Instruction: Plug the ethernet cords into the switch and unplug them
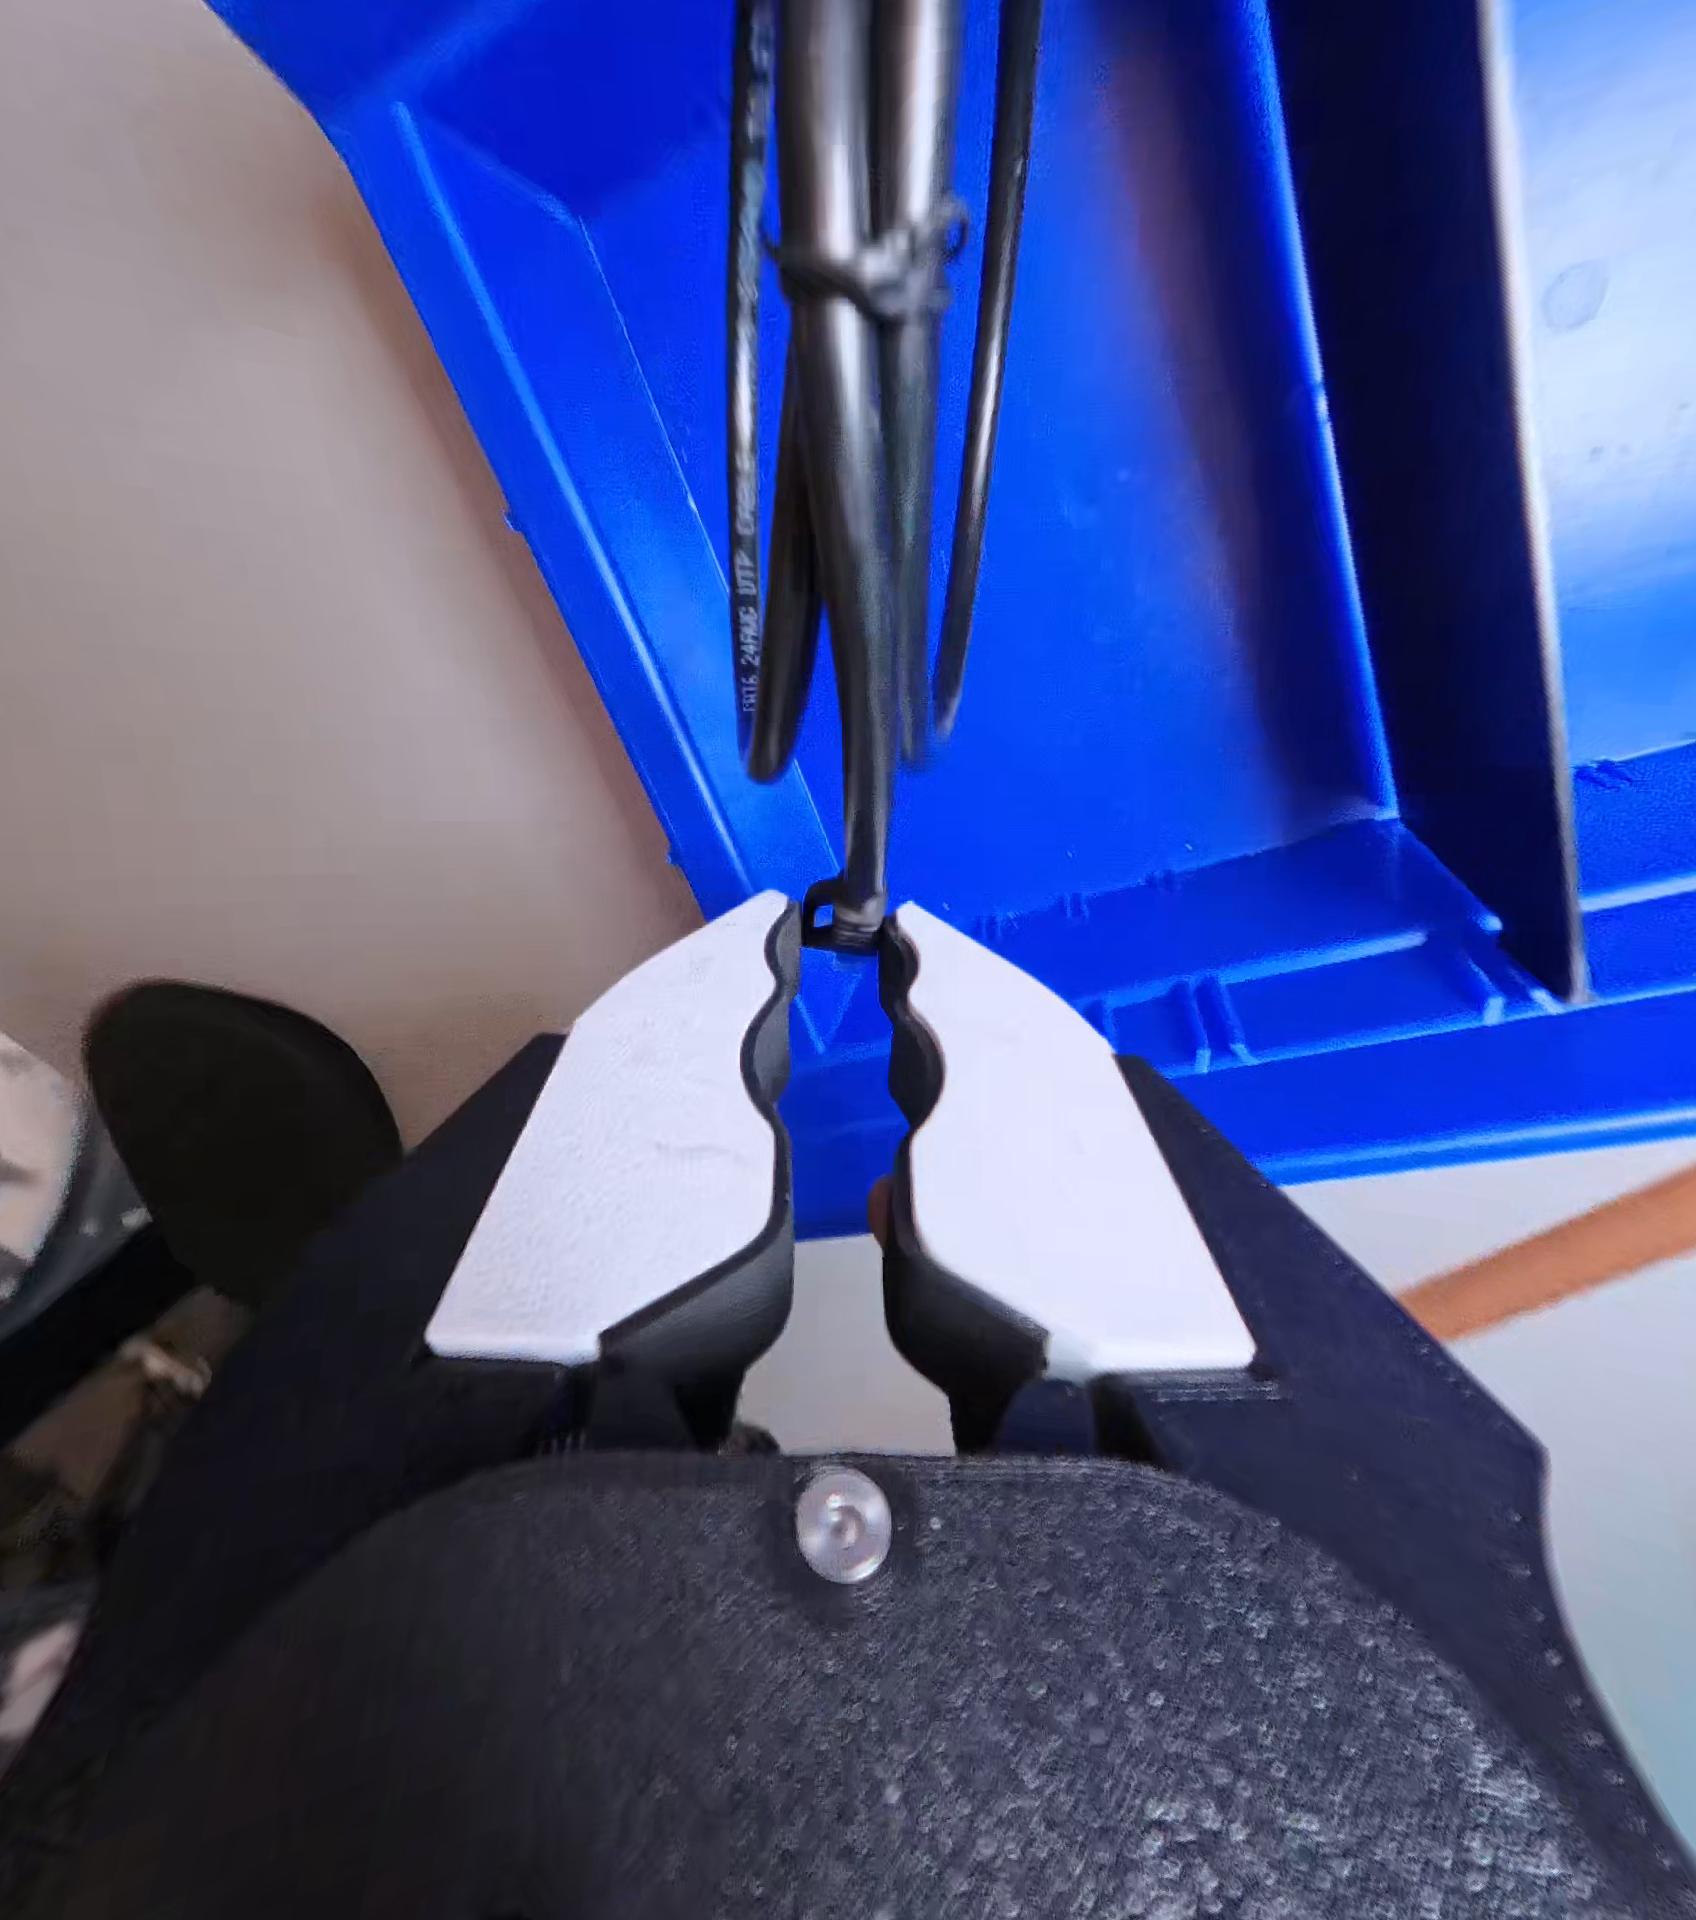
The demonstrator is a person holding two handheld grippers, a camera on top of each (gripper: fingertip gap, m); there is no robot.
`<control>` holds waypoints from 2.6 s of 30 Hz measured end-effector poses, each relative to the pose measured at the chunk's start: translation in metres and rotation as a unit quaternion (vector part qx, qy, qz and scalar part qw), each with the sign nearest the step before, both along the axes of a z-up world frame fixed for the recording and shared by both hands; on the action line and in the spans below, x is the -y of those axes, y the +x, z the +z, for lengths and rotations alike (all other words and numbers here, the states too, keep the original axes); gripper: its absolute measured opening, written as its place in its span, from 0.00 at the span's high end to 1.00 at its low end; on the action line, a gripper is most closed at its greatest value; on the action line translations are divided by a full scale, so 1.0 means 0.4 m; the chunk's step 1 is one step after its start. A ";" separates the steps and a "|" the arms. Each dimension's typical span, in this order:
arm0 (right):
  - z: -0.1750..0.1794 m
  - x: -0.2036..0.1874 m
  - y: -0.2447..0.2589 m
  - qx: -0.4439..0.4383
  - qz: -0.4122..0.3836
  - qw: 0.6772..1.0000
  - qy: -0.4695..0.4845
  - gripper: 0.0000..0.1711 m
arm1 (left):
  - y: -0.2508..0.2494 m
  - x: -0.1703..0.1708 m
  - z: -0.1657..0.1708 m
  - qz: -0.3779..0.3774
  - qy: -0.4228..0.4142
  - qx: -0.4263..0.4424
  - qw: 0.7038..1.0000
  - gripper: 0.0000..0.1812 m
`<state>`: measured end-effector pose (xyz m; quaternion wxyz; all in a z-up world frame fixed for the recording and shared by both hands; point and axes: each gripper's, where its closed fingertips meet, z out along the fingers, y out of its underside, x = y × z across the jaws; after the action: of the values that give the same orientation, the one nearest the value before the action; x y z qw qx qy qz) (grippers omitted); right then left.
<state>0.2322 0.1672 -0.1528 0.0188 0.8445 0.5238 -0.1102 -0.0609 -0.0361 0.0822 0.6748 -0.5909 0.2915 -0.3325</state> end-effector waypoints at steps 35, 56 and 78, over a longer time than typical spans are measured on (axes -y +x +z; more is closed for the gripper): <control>0.061 0.577 -0.640 -0.490 0.222 0.837 0.105 0.84 | 0.156 0.038 -0.468 -0.173 -0.291 -0.346 0.875 0.84; 0.345 0.472 -0.512 -0.820 -0.012 0.566 -0.083 0.85 | 0.154 0.049 -0.264 -0.179 -0.175 -0.191 0.949 0.76; 0.201 0.538 -0.584 -0.652 0.144 0.740 0.076 0.81 | 0.136 0.042 -0.370 -0.169 -0.246 -0.285 0.911 0.85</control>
<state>-0.0016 -0.0480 -0.0722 -0.3761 0.4795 0.5296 -0.5901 -0.0066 -0.0529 -0.0659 0.3299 -0.7498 0.4761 -0.3197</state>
